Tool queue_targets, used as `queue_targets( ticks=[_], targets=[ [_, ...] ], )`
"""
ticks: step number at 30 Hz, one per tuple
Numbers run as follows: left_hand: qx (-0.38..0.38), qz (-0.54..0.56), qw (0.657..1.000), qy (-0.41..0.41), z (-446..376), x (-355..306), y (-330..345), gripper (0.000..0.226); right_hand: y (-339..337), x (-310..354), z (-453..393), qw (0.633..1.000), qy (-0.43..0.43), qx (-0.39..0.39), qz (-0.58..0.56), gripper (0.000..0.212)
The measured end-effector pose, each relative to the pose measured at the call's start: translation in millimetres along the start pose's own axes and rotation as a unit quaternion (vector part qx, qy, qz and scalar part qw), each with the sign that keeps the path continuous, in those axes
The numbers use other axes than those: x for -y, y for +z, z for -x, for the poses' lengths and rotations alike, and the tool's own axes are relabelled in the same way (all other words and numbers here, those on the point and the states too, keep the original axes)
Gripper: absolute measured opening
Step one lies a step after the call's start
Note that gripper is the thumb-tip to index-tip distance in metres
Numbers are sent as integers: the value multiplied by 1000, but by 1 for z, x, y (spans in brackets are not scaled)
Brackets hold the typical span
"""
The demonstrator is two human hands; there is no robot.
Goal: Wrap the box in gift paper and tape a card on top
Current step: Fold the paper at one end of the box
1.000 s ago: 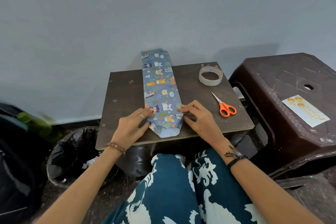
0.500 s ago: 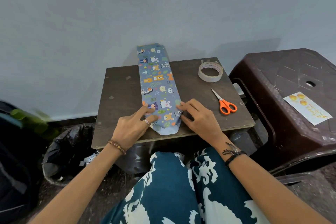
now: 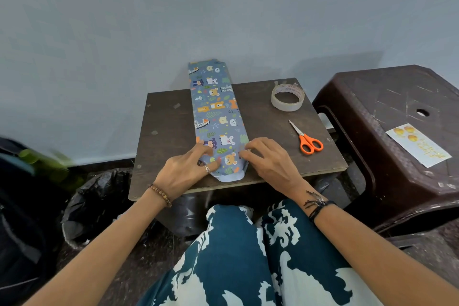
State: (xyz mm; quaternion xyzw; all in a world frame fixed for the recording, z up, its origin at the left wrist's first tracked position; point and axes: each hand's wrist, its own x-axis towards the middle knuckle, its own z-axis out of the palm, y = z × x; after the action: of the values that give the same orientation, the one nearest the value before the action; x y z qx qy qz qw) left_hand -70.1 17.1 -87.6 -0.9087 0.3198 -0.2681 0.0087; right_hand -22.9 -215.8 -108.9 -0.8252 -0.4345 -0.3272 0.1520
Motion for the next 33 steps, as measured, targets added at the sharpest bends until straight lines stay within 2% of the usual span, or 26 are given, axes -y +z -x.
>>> queue_targets(
  ticks=[2,5,8,11,12,14,15,17,22,26,29,32,33],
  targets=[
    [28,-4,999,18,-1,0,-4,80,-2,1,-1,1000,-1,3,10,25],
    [50,14,999,6,-2,-1,-5,85,-4,1,-2,1000,-12,-1,11,29],
    [61,24,998,-4,1,-1,0,83,-2,0,0,1000,-16,-1,14,22],
    [48,24,998,-25,3,0,3,65,2,-1,2,1000,-6,-5,12,15],
    [38,18,999,-23,3,0,5,52,2,-1,3,1000,-4,-3,11,15],
    [22,-4,1000,-16,5,0,7,13,3,-2,5,1000,-1,4,12,11],
    [14,-8,1000,-18,6,0,6,6,3,-2,5,1000,1,10,14,9],
    [9,-19,1000,-11,6,0,7,25,3,-2,6,1000,1,22,19,9],
    [16,-46,998,32,6,2,7,9,3,-1,8,999,-10,26,17,11],
    [20,-52,998,32,4,0,4,8,1,-1,8,999,-15,36,13,14],
    [-2,-76,996,43,2,-1,1,12,1,0,6,999,-11,27,16,19],
    [-12,-78,996,48,2,-1,1,28,0,1,6,999,3,31,15,12],
    [-11,-78,996,49,2,-1,1,26,0,1,6,999,8,31,17,12]
  ],
)
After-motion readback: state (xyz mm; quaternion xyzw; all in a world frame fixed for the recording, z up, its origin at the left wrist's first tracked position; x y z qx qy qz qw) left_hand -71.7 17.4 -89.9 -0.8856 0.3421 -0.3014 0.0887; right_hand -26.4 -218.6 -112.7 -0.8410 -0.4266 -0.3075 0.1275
